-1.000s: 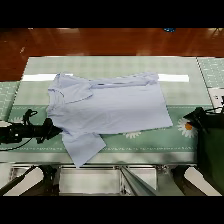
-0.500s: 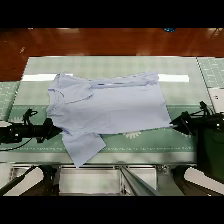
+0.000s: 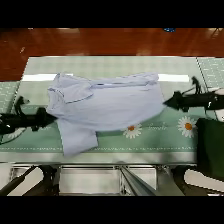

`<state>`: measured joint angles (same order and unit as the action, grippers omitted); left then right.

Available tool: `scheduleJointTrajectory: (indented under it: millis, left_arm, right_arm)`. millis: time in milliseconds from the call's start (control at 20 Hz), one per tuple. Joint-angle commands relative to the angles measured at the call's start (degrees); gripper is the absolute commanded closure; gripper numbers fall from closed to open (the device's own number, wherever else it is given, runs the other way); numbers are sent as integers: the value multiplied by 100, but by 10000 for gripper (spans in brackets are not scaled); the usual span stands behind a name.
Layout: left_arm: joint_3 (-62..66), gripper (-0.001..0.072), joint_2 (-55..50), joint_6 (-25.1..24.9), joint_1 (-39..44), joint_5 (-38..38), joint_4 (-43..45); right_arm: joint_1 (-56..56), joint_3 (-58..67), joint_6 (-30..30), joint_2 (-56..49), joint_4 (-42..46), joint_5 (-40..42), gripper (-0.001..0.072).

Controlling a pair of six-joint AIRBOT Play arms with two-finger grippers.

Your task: Fold the shirts.

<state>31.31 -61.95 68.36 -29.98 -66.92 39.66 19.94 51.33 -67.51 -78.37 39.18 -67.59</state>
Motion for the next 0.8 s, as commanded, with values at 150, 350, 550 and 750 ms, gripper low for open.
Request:
scheduleJointTrajectory:
  millis: [150,350,550,750]
  left_arm:
    - [3473,692,979,-164,0,70,-2389]
    - [5637,692,1388,-162,-48,514,-2212]
    - [6955,692,2017,245,-302,520,-610]
    - [7138,692,2990,754,-197,476,1132]
  right_arm:
    - [-155,4041,-590,1084,85,-435,679]
    - [-155,6059,-929,1753,986,-389,679]
    - [-155,6376,-984,2896,1912,-275,679]
    - [-155,6376,-1300,3742,2653,-929,679]
